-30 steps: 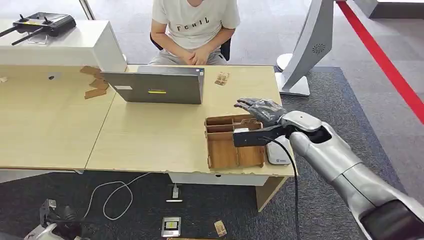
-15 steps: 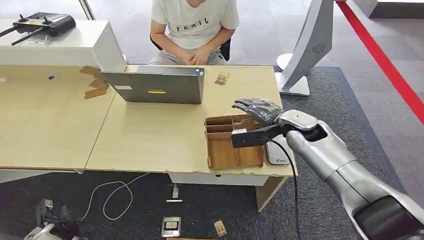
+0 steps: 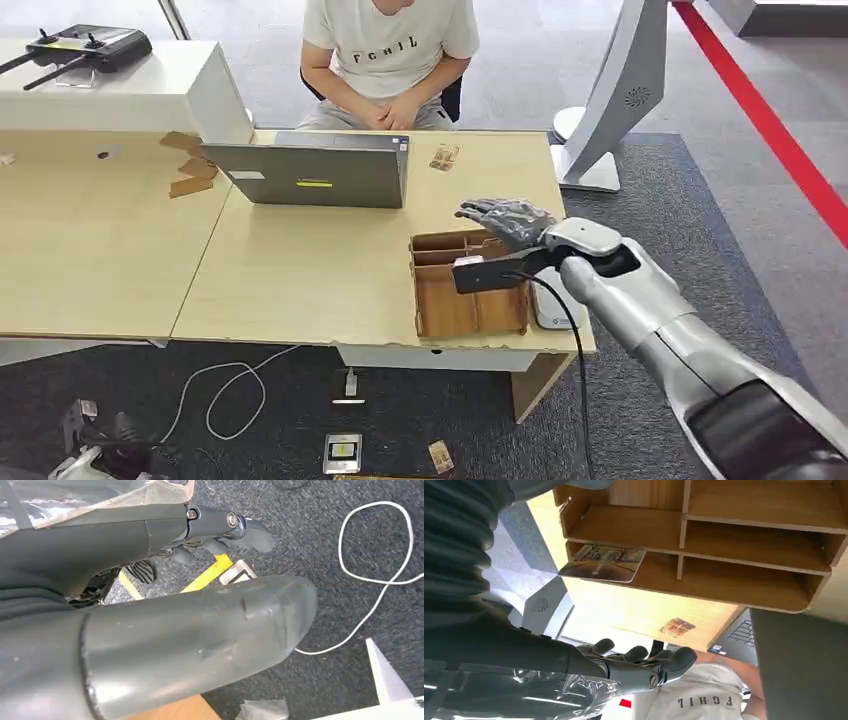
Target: Pass the card to the sensor for recognition and then transmit it.
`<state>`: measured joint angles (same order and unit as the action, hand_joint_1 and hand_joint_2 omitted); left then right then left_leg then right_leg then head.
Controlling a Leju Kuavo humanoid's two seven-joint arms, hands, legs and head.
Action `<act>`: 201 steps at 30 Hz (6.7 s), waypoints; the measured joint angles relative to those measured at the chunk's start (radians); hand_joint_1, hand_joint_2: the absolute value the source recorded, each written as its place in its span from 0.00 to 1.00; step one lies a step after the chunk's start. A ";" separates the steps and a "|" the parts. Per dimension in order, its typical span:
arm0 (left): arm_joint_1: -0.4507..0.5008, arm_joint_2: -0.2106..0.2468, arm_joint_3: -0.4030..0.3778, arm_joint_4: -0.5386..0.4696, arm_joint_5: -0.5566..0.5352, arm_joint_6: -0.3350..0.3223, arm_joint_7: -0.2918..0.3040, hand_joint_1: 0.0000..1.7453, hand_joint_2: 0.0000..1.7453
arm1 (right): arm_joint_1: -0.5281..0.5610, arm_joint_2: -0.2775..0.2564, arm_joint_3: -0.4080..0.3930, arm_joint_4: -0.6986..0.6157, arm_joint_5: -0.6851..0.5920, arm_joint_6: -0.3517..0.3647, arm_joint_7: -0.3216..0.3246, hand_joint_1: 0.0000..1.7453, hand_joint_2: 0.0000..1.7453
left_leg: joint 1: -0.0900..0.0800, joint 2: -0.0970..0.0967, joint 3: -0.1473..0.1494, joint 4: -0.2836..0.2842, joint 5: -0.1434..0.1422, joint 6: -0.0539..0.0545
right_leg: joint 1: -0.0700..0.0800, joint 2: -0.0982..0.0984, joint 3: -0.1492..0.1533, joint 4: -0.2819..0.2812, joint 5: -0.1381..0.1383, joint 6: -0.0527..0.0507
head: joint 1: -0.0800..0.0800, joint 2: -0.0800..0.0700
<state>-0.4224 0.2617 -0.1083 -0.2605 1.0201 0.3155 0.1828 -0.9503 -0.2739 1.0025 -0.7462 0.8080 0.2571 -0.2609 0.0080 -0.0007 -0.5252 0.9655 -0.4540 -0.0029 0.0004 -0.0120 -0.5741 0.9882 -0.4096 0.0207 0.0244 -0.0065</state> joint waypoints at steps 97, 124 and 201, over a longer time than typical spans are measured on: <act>0.016 0.006 0.116 0.000 -0.136 -0.044 0.001 0.00 0.00 | -0.036 0.084 -0.081 0.317 0.077 -0.178 -0.130 1.00 1.00 | 0.000 0.001 0.001 0.000 0.000 0.000 | 0.000 0.000 0.000 0.000 0.000 0.000 | 0.000 0.000; -0.009 -0.013 0.115 0.001 -0.151 -0.013 0.032 0.00 0.00 | -0.011 0.083 -0.090 0.340 0.077 -0.196 -0.137 1.00 1.00 | 0.000 0.001 0.002 0.000 0.000 0.000 | 0.000 0.000 0.002 0.000 0.000 0.000 | 0.000 0.000; -0.013 -0.029 0.115 0.010 -0.141 -0.021 0.014 0.00 0.00 | -0.091 0.107 -0.126 0.337 0.081 -0.283 -0.154 1.00 1.00 | 0.000 0.000 0.001 0.000 0.000 0.000 | 0.000 0.000 0.001 0.000 0.001 0.000 | 0.000 0.000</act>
<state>-0.4355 0.2323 0.0065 -0.2510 0.8793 0.2945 0.1972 -1.0413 -0.1667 0.8770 -0.4089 0.8888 -0.0256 -0.4147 0.0080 -0.0003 -0.5237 0.9656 -0.4536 -0.0026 0.0004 -0.0119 -0.5727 0.9880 -0.4091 0.0206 0.0248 -0.0065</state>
